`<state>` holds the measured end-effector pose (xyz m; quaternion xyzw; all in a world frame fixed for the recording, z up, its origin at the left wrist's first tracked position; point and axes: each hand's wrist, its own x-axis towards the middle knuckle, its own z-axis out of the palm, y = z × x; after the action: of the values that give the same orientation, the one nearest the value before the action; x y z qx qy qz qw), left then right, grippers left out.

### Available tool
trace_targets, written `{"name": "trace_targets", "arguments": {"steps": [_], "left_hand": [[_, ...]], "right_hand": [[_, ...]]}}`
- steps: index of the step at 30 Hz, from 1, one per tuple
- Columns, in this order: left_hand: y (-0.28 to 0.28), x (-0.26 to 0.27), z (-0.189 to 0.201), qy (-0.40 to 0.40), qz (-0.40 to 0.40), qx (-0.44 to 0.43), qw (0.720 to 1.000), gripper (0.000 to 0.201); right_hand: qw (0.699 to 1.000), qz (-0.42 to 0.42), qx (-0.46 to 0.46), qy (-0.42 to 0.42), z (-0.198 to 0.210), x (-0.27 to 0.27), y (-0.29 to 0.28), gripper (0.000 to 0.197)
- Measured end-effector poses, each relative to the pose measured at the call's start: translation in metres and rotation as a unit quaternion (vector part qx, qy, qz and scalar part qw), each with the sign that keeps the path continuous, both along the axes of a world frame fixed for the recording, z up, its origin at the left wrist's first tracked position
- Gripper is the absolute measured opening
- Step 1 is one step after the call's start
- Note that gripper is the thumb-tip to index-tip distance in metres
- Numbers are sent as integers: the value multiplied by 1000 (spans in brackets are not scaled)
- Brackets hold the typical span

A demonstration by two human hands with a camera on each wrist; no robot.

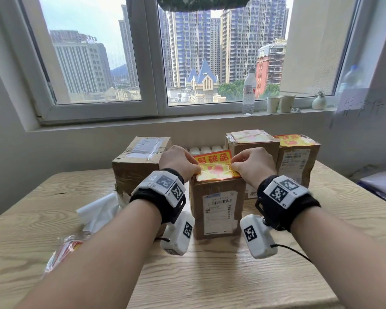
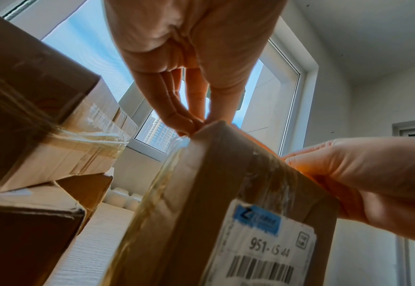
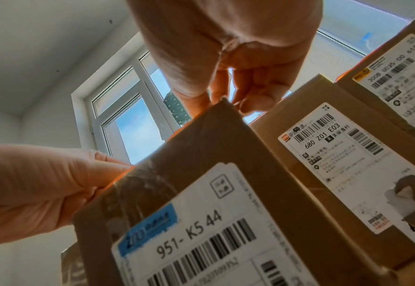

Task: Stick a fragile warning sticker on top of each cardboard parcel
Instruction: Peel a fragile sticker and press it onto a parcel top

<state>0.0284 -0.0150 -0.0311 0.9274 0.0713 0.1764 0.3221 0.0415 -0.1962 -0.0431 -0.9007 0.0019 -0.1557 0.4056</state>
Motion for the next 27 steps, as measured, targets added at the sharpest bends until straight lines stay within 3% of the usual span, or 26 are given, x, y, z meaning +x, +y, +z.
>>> {"name": "trace_targets", "arguments": {"steps": [4, 7, 11, 14, 19, 23, 27], "left_hand": [[0, 0, -2, 13, -9, 30, 999, 16], [6, 0, -4, 18, -21, 30, 999, 22], [2, 5, -8, 32, -77, 85, 993, 44], [-9, 5, -14, 94, -107, 135, 981, 53], [4, 6, -20, 167, -100, 84, 977, 64], [6, -1, -19, 133, -119, -60, 982, 75], [-2, -1, -21, 152, -106, -82, 979, 89]], "right_hand": [[1000, -4, -28, -5, -1, -4, 2, 4], [998, 6, -55, -18, -2, -6, 0, 15], [981, 114, -144, -67, 2, -4, 11, 35], [949, 200, -244, -23, -2, -1, 22, 45], [943, 182, -271, 70, -8, 3, 9, 54], [955, 156, -244, 56, -9, -1, 2, 57], [956, 186, -218, 55, -12, -11, 10, 56]]}}
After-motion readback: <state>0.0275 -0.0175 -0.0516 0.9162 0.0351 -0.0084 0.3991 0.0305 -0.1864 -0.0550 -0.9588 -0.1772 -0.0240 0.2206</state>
